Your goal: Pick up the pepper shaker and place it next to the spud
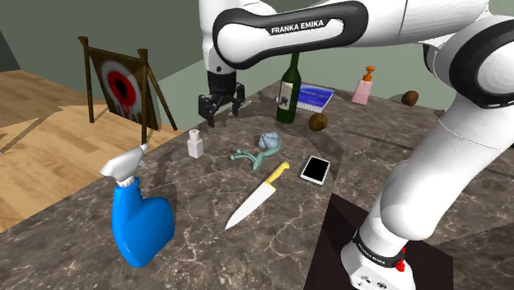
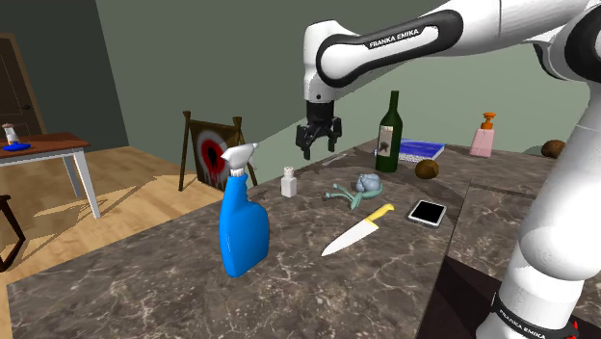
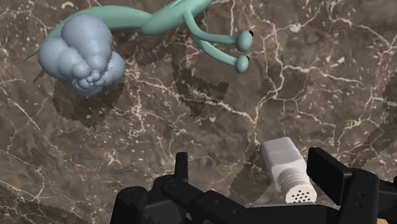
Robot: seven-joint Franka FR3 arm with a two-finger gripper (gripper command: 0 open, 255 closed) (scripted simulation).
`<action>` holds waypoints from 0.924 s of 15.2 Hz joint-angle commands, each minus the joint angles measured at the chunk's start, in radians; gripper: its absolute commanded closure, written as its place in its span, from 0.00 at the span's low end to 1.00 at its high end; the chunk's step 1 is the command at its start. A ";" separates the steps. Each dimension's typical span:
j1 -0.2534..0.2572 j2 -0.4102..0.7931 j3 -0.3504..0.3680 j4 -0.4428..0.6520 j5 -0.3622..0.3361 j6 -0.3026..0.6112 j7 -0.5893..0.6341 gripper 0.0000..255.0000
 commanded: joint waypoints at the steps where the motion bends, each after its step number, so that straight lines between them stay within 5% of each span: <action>1: 0.009 0.087 0.020 0.080 -0.026 -0.005 0.033 0.00; 7: 0.059 0.314 0.055 0.327 -0.106 -0.061 0.107 0.00; 14: 0.050 0.322 0.048 0.236 -0.112 0.037 0.113 0.00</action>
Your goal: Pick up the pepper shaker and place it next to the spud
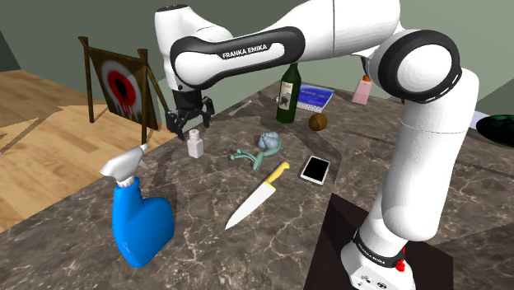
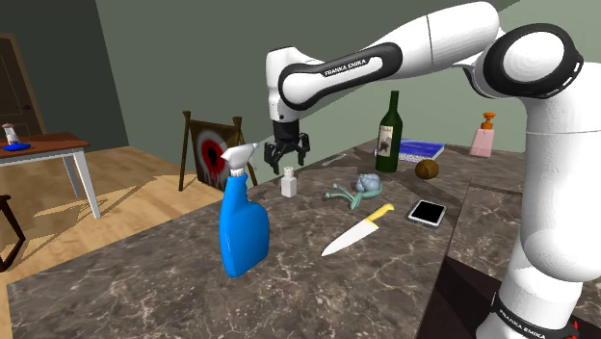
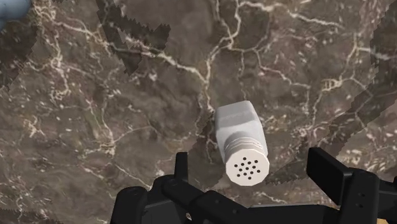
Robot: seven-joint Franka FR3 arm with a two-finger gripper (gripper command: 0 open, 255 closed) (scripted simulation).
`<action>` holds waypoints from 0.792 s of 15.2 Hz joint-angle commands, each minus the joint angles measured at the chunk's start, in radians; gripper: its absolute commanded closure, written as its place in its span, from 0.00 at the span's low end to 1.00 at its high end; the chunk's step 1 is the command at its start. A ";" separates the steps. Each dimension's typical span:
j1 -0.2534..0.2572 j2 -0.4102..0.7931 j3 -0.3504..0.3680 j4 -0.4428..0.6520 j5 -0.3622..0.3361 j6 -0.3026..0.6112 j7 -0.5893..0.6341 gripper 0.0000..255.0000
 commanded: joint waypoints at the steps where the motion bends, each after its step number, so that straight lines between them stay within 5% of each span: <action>1: -0.002 -0.002 -0.001 -0.020 0.000 0.018 0.001 0.00; 8: -0.002 -0.002 -0.001 -0.019 0.000 0.017 0.001 0.00; 9: -0.002 -0.002 -0.001 -0.019 0.000 0.017 0.001 1.00; 12: -0.002 -0.002 -0.001 -0.019 0.000 0.018 0.001 1.00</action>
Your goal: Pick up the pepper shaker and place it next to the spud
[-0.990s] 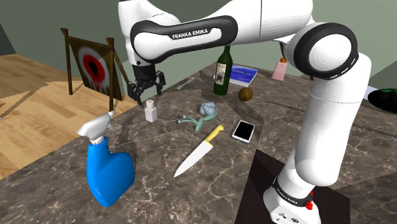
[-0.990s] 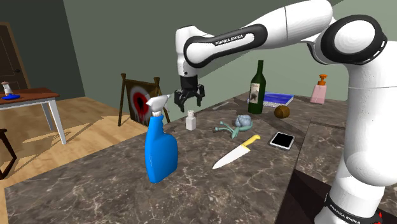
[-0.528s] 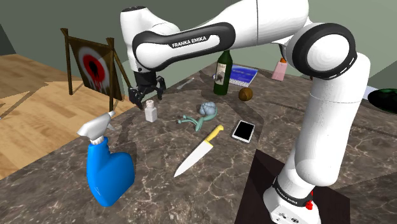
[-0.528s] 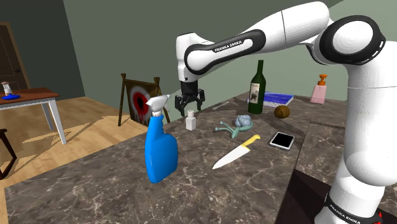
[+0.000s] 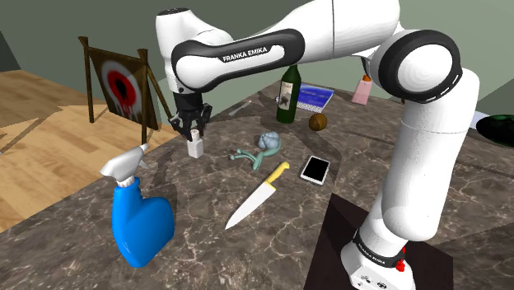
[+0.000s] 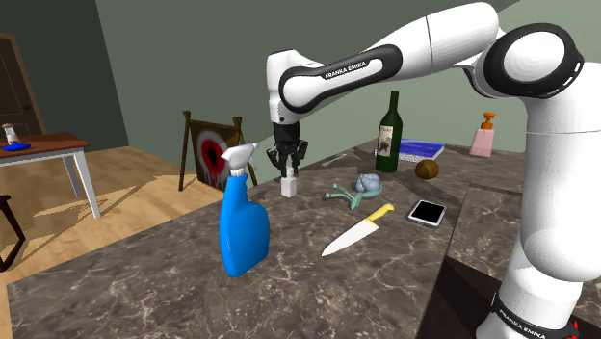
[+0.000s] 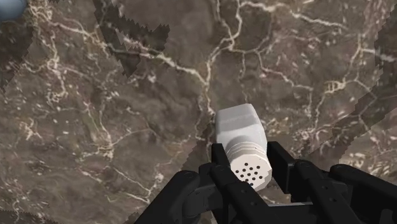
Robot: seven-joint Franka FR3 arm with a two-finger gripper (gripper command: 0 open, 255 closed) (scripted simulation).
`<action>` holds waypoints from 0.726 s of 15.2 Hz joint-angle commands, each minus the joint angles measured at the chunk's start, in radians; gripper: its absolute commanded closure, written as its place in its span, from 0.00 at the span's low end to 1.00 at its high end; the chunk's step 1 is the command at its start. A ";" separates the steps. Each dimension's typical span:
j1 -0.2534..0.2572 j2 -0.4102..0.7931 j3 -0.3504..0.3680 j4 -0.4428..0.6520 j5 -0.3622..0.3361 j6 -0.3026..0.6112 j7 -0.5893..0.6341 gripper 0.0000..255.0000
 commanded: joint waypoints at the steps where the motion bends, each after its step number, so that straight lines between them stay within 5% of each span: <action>1: 0.000 0.000 0.000 0.000 0.000 0.000 0.000 1.00; 11: 0.002 -0.003 0.002 0.062 0.005 -0.065 -0.011 1.00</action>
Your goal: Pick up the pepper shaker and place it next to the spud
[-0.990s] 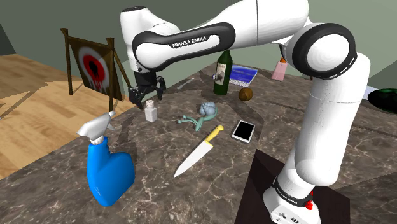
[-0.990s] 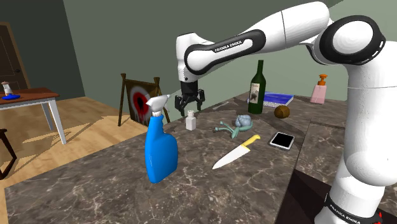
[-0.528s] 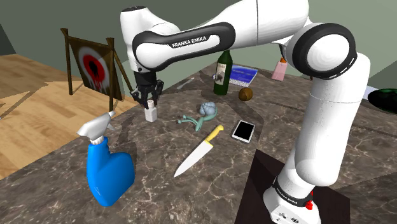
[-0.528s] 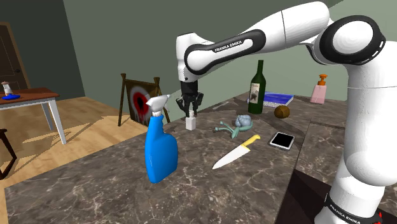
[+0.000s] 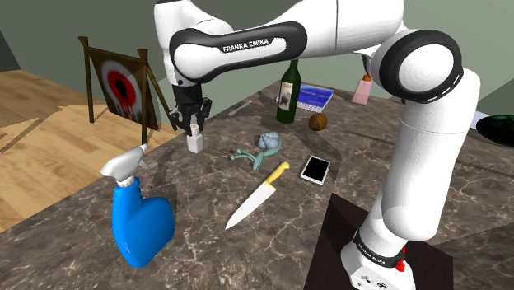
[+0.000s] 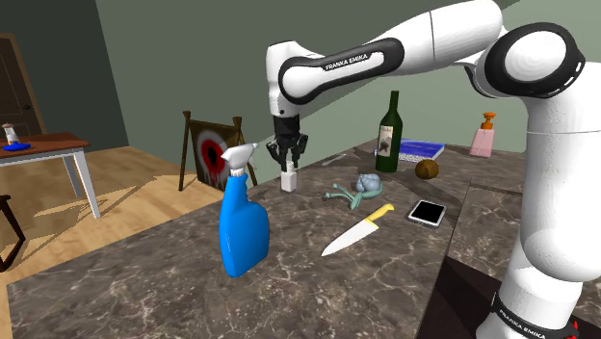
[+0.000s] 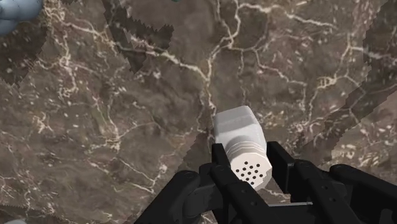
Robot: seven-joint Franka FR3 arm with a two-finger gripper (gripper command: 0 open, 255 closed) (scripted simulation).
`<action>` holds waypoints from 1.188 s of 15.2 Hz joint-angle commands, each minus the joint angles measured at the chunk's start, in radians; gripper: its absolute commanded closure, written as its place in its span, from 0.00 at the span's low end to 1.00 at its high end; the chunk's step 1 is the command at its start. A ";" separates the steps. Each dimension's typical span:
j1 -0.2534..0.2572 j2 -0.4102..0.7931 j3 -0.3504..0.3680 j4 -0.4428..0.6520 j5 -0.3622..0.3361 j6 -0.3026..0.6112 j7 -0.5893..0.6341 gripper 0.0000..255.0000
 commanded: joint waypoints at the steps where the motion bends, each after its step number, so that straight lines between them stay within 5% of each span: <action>1: 0.002 0.000 0.001 0.030 0.001 -0.030 -0.004 1.00; 18: 0.025 0.046 0.008 0.321 -0.010 -0.276 -0.032 1.00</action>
